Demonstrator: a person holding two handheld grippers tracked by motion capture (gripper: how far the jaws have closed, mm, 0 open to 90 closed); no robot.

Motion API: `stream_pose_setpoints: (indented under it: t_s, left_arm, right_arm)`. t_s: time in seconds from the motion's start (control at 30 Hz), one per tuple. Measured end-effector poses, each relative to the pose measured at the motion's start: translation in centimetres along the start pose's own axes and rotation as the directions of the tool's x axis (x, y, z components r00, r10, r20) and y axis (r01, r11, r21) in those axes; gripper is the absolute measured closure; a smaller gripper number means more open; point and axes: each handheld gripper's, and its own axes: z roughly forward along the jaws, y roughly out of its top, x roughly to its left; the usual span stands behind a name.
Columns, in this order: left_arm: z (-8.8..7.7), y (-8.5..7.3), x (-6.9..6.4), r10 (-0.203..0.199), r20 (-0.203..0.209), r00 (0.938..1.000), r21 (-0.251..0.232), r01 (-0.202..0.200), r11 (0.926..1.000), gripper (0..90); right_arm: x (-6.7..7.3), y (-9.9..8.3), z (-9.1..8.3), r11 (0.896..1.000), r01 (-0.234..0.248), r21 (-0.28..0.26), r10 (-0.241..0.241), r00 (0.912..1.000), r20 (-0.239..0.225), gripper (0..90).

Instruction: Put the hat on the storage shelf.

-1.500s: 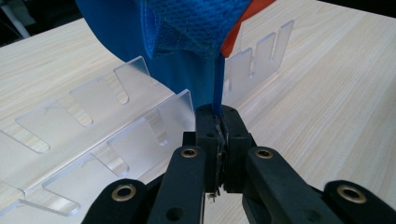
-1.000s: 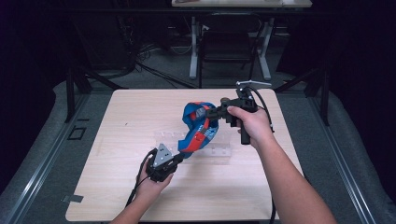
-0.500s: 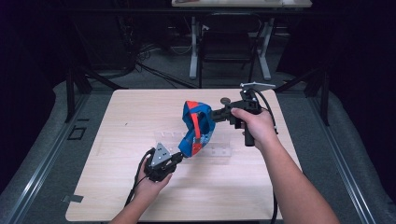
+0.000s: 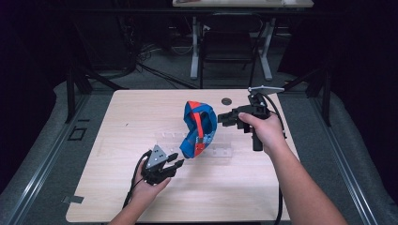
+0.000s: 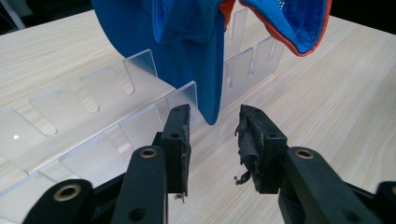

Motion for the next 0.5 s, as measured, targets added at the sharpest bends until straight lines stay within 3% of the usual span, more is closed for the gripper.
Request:
stream_pose_setpoints:
  t_s: [0.3, 0.5]
  left_arm:
    - [-0.6, -0.4, 0.5, -0.027, 0.022, 0.9994, 0.016, 0.026, 0.9995, 56.1]
    - [-1.5, -0.9, 1.3, -0.042, 0.012, 0.9991, 0.026, 0.041, 0.9988, 51.4]
  right_arm:
    - [-0.4, -0.6, -0.7, 0.999, 0.041, -0.023, -0.040, 0.9979, 0.050, 57.3]
    - [-1.0, -1.4, -0.9, 0.998, 0.058, -0.034, -0.055, 0.9953, 0.079, 52.4]
